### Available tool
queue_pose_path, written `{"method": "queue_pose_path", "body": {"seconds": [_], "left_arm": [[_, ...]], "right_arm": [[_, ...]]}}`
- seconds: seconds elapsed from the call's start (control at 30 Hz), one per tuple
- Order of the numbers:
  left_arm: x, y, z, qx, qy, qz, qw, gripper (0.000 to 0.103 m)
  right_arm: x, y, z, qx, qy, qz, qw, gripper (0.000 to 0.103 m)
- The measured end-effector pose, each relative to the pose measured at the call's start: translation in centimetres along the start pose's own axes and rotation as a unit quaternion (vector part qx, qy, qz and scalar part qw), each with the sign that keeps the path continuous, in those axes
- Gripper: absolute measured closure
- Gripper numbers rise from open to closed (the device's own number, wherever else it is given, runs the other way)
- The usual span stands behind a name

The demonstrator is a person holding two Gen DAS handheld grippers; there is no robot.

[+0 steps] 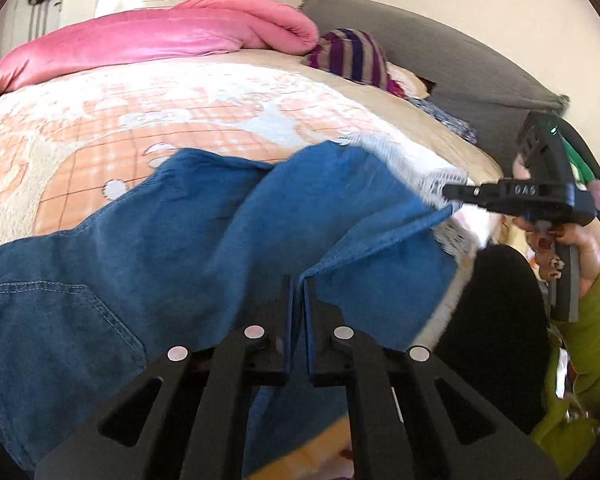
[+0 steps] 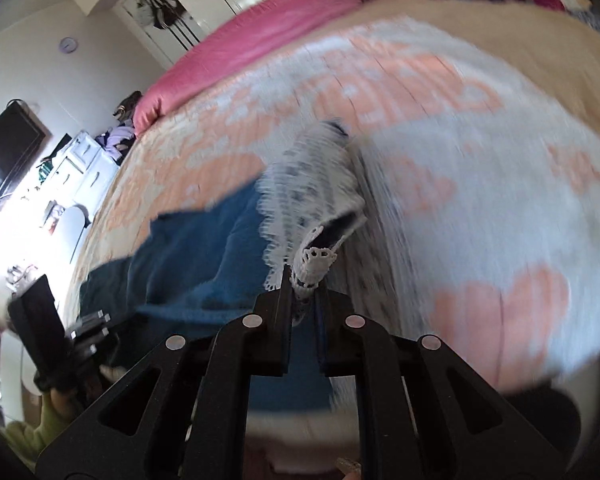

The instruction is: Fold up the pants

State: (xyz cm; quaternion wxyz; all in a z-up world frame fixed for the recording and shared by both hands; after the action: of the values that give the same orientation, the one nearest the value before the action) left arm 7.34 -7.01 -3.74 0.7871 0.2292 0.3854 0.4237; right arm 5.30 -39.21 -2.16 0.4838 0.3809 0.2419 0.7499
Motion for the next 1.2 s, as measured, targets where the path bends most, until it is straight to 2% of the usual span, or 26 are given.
{"method": "queue_pose_path", "body": {"seconds": [0.17,0.3,0.4,0.63,0.8,0.87,0.9,0.93,0.97,1.0,1.07,1.13,1.2], "left_arm": [[-1.0,-0.7,-1.3,0.021,-0.028,0.006,0.9994,0.098],[-1.5,-1.4,-1.8,0.034,-0.032,0.006,0.9989,0.098],[-1.9,-1.3,-2.0,0.036,-0.036,0.003,0.9987,0.1],[-3.1,-1.6,-2.8,0.052,-0.059,-0.007,0.9969,0.1],[-3.2,-2.5,-3.5,0.071,-0.06,-0.007,0.9956,0.096],[-3.1,-2.7,-3.7,0.075,-0.058,-0.006,0.9955,0.096],[-3.0,-2.6,-3.7,0.075,-0.057,-0.006,0.9955,0.094],[-3.0,-2.3,-3.7,0.074,-0.055,-0.006,0.9957,0.092],[-3.0,-2.0,-3.8,0.072,-0.055,-0.005,0.9958,0.084],[-2.9,-1.6,-3.8,0.07,-0.056,-0.004,0.996,0.075],[-2.5,-0.1,-3.8,0.061,-0.044,-0.004,0.9971,0.066],[-1.6,1.7,-3.7,0.047,-0.026,-0.007,0.9985,0.066],[0.0,4.1,-3.4,0.013,-0.008,0.024,0.9996,0.056]], "right_arm": [[-0.8,0.3,-2.5,0.031,-0.019,-0.012,0.999,0.094],[-1.4,0.5,-2.9,0.022,-0.031,-0.013,0.999,0.094],[-1.5,1.1,-2.9,0.009,-0.02,-0.014,1.0,0.098],[-2.6,1.3,-4.3,0.044,-0.019,-0.046,0.998,0.098],[-3.5,1.1,-5.1,0.042,-0.035,-0.048,0.997,0.098],[-3.4,1.2,-5.1,0.044,-0.031,-0.055,0.997,0.095],[-3.2,1.4,-5.1,0.043,-0.027,-0.059,0.997,0.091],[-3.1,1.8,-5.0,0.04,-0.02,-0.081,0.996,0.079],[-3.1,2.6,-4.8,0.032,-0.008,-0.113,0.993,0.076],[-2.9,3.4,-4.6,0.02,0.004,-0.134,0.991,0.076],[-2.5,4.7,-4.1,-0.004,0.024,-0.154,0.988,0.075],[-0.8,5.1,-3.4,-0.02,0.07,-0.159,0.985,0.068],[1.9,3.8,-2.8,-0.011,0.131,-0.128,0.983,0.061]]}}
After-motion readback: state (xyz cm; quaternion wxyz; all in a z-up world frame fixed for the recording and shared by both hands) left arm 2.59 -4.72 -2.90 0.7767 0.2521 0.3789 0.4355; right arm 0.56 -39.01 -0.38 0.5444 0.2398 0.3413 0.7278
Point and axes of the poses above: each gripper's, at about its wrist camera, not at the fingertips, and y roughly against the way its jaws point, x to its left, z to its top, the point moved 2 cm from there along -y, roughly the way its jaws point, and after that the axes turned 13 degrees about y, right-handed, at the moved point
